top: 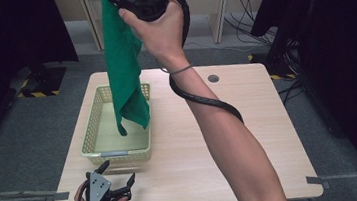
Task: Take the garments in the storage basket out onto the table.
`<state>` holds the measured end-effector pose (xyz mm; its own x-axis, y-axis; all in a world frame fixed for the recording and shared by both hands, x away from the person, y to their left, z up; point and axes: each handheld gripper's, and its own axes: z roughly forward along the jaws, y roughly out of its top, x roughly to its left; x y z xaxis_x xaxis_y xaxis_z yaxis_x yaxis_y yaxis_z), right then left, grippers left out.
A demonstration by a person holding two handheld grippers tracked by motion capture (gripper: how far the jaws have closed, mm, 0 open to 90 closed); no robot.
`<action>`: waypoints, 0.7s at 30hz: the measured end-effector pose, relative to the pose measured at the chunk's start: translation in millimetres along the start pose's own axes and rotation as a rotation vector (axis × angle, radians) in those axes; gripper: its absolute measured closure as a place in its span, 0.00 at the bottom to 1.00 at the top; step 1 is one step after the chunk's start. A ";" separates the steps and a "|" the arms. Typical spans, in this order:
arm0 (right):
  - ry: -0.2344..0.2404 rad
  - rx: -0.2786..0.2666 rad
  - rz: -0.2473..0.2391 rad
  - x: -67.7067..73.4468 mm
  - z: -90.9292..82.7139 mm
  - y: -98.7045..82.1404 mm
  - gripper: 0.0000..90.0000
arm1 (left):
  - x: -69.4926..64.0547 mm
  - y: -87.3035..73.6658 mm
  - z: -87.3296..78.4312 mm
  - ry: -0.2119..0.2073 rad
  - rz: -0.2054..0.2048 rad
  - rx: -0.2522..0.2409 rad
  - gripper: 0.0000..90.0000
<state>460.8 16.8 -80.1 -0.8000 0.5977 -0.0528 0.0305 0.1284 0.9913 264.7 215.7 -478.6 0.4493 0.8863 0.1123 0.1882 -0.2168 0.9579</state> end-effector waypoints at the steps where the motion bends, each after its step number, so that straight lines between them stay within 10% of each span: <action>1: 0.000 -0.001 -0.002 0.1 -0.3 0.7 0.99 | 0.0 0.0 0.0 0.000 0.000 0.000 0.09; 21: -0.003 -0.019 -0.007 1.1 -6.1 10.9 0.99 | -0.5 0.1 0.2 0.002 0.003 0.002 0.09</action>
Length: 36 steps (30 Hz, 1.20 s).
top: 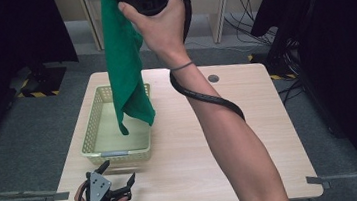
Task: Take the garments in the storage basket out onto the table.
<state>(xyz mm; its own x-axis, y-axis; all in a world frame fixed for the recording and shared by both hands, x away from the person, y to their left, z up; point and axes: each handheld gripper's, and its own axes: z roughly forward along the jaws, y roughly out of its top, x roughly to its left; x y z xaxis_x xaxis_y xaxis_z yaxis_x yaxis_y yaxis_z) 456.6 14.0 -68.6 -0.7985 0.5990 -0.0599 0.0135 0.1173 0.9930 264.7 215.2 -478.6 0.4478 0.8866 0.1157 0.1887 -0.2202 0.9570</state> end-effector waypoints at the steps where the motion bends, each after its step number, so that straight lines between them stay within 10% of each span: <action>1: 0.001 -0.001 0.001 0.0 -0.2 0.2 0.99 | 0.0 0.0 0.0 0.000 -0.001 0.000 0.09; 36: -0.019 -0.019 -0.003 -5.8 -10.5 6.6 0.99 | -0.3 0.0 0.1 0.001 0.000 0.000 0.09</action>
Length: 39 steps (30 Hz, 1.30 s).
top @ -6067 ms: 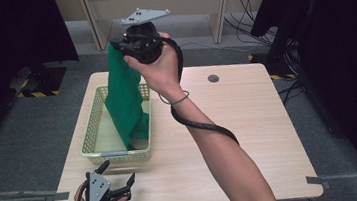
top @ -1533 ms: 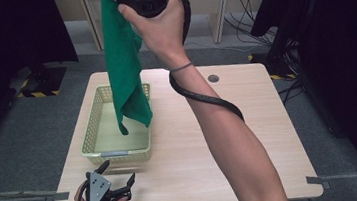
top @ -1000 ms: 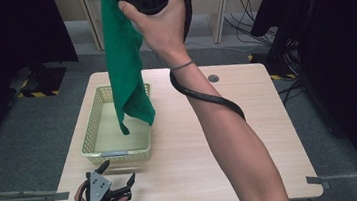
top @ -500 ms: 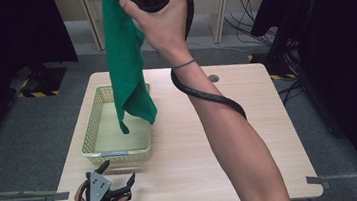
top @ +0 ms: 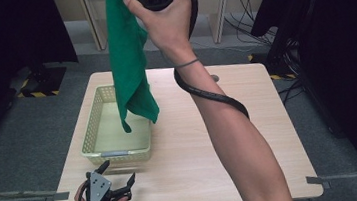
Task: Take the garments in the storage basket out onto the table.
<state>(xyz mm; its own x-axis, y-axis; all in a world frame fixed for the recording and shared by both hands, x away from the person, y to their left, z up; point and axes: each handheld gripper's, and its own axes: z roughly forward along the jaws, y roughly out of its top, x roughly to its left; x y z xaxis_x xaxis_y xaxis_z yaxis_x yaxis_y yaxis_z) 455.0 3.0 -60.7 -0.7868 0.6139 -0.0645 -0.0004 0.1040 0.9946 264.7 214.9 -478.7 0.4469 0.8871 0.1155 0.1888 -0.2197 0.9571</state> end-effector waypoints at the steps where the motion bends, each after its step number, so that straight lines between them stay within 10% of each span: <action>1: 0.000 0.000 0.001 -0.3 -0.4 0.1 0.99 | 0.0 0.0 0.0 0.000 0.001 0.000 0.09; 39: -0.028 -0.013 -0.006 -9.0 -15.3 5.9 0.99 | -0.8 0.1 0.3 0.002 0.008 0.002 0.09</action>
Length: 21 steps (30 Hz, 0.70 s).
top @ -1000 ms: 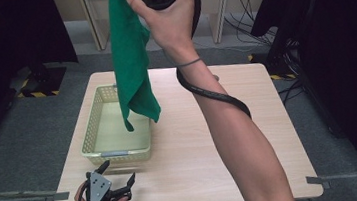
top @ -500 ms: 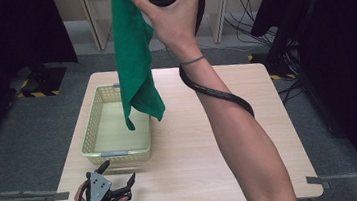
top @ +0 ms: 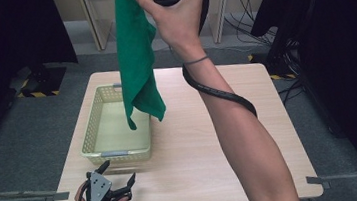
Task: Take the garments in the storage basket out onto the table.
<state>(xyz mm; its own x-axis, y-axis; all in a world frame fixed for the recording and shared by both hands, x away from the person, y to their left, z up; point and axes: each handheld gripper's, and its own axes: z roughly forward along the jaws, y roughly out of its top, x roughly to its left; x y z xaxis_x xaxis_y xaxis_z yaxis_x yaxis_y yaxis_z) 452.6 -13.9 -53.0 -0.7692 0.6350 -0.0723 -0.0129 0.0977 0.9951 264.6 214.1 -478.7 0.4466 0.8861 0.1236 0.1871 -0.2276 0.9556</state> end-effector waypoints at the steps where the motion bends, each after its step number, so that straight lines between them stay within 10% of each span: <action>1: -0.001 0.000 0.001 -0.3 -0.5 0.1 0.99 | -0.1 0.0 0.0 0.000 0.000 0.000 0.09; 21: -0.016 -0.011 0.010 -9.7 -11.0 -0.3 0.99 | 0.1 0.1 0.2 0.002 -0.002 0.000 0.09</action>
<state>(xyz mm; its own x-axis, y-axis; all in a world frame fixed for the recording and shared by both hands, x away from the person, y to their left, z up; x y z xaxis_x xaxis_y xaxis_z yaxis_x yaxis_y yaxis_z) 453.1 -28.5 -51.9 -0.7590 0.6480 -0.0629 -0.0118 0.0829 0.9965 264.8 214.1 -478.7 0.4446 0.8873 0.1225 0.1882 -0.2263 0.9557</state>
